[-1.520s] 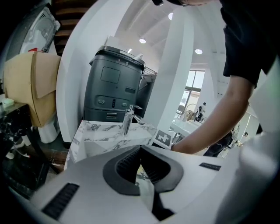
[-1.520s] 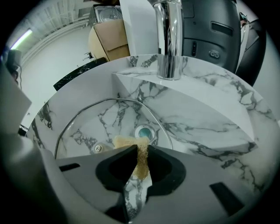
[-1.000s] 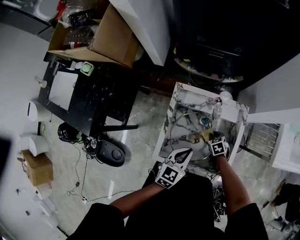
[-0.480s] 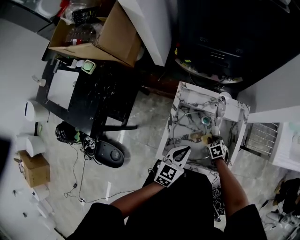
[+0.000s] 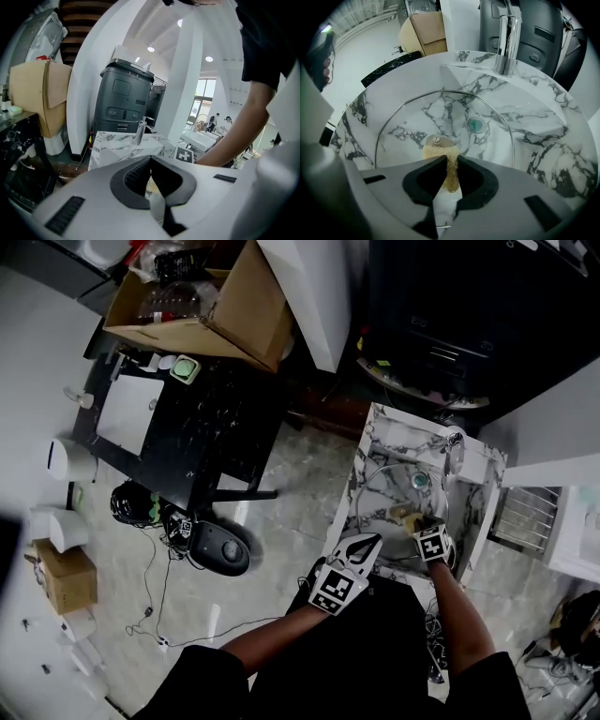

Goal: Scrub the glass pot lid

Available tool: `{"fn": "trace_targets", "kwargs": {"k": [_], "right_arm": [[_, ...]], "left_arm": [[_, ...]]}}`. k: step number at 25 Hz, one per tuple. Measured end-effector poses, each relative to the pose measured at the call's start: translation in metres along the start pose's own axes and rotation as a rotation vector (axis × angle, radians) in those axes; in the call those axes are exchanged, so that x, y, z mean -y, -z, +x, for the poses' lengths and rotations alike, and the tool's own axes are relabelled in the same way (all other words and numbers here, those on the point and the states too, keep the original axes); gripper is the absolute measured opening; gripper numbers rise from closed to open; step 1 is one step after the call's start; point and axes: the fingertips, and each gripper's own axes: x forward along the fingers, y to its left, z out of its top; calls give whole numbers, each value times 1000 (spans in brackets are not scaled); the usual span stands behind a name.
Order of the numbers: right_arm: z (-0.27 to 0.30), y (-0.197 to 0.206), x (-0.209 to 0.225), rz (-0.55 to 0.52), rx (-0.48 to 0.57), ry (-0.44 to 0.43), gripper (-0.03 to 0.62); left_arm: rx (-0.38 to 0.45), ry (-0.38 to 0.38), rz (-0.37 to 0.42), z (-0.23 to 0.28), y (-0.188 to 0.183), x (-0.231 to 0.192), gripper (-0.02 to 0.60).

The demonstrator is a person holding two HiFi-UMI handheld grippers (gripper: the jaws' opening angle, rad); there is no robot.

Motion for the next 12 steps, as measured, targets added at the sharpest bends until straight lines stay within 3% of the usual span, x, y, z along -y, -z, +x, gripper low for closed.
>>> {"fn": "trace_targets", "kwargs": {"k": [12], "right_arm": [[9,-17,-31,-23,-21,-1,64]], "left_arm": [[5,-7,-27,-20,8,-26,15]]}}
